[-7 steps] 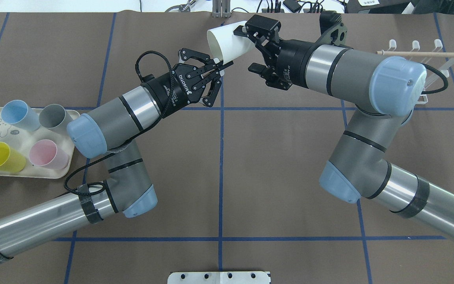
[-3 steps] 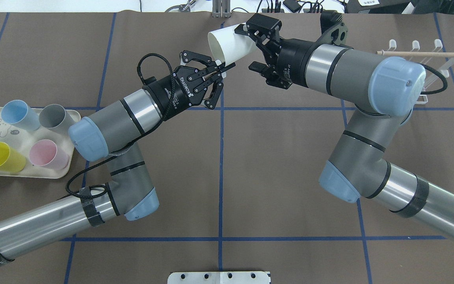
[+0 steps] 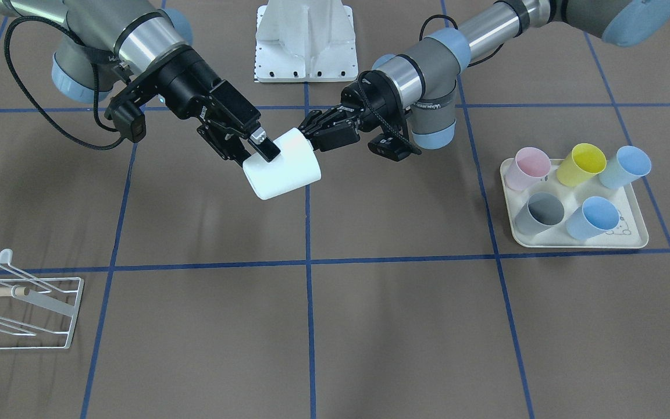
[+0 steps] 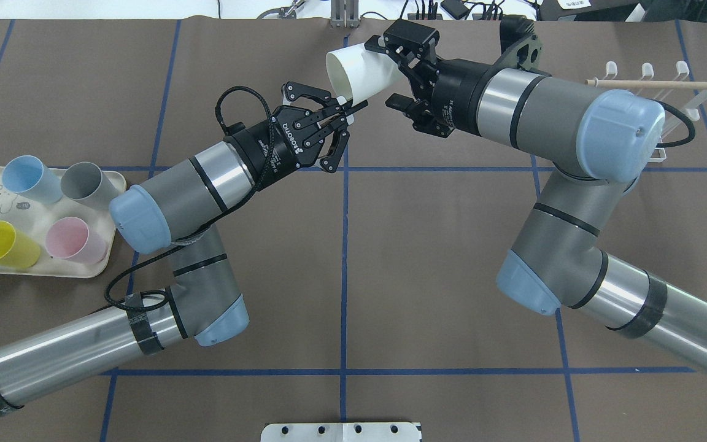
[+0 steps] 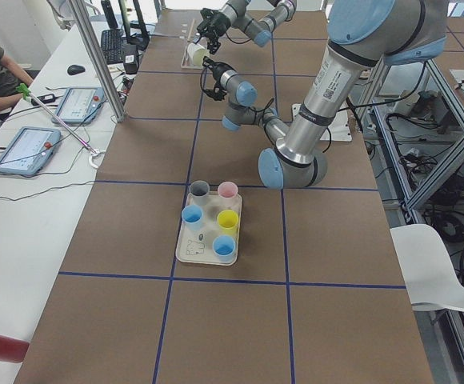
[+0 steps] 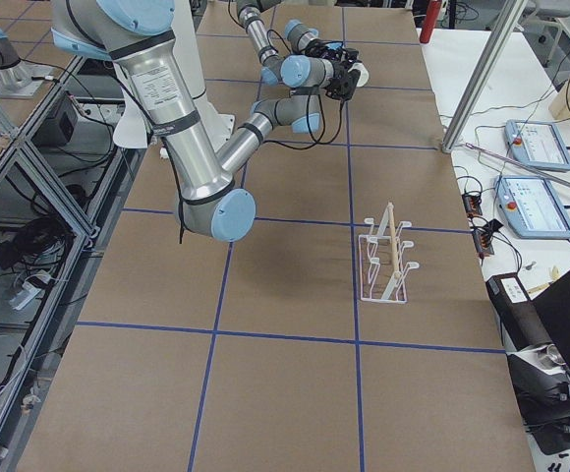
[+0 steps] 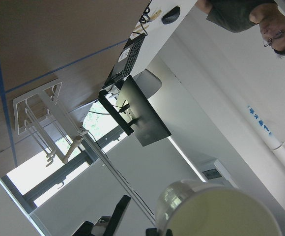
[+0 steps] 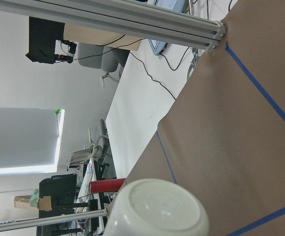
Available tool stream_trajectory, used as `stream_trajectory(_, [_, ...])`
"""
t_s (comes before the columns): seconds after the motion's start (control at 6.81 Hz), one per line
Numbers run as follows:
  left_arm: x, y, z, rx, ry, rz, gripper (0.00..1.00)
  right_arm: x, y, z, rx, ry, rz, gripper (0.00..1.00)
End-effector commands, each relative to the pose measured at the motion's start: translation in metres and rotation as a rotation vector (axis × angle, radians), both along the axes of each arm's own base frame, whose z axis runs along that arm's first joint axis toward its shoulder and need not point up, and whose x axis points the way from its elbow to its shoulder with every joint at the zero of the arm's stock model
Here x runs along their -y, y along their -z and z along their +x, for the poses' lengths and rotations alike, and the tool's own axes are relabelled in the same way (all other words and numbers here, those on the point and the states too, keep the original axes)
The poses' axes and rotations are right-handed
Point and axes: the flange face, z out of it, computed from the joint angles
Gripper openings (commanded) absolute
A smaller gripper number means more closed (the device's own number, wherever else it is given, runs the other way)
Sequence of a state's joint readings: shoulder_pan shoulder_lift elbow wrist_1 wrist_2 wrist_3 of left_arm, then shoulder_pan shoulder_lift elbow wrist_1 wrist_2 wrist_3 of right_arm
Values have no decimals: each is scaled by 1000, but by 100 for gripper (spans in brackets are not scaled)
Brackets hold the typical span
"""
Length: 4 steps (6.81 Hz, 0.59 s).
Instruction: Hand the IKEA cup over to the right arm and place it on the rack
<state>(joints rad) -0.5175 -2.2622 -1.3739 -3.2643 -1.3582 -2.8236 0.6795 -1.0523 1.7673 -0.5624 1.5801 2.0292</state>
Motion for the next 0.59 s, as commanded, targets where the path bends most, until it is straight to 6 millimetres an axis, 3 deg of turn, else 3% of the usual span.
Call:
stream_trajectory(0.0, [-2,4,2,-7,-4,2,0,2,-3,-3,-6,0,-5,99])
stream_trajectory(0.44, [-8,9,7,-17,-4,-4,0,3,-5,-4,-10,0,-8,99])
